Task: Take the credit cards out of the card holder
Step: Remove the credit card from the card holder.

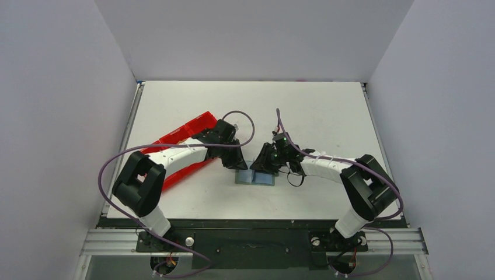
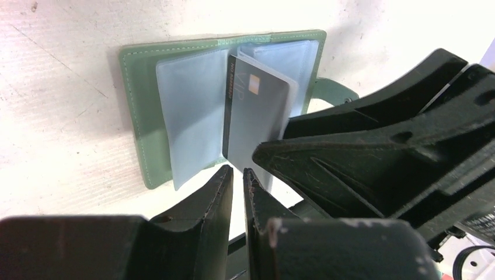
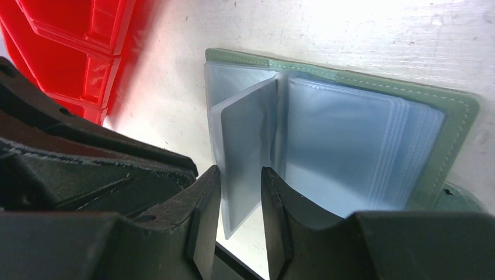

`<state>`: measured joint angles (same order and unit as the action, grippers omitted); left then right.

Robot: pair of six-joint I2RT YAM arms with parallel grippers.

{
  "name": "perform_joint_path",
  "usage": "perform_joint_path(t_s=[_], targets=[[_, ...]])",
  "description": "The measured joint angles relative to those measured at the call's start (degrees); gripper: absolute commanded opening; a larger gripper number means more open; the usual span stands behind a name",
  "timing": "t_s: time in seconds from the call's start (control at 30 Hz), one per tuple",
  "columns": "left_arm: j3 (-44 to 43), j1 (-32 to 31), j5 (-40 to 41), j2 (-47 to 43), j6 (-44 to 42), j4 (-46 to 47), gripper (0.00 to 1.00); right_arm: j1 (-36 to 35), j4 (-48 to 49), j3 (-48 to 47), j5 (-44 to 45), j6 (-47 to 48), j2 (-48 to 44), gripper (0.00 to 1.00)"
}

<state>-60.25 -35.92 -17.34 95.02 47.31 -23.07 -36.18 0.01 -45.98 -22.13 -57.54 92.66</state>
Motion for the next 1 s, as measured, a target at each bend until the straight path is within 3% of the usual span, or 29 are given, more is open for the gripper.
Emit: perform_joint_path(t_s=[1.0], targets=[[-10.5, -5.2, 0.4, 12.8, -1.5, -0.2, 0.11, 2.4, -16.5, 2.9, 12.1, 6.4, -14.7, 0.27]])
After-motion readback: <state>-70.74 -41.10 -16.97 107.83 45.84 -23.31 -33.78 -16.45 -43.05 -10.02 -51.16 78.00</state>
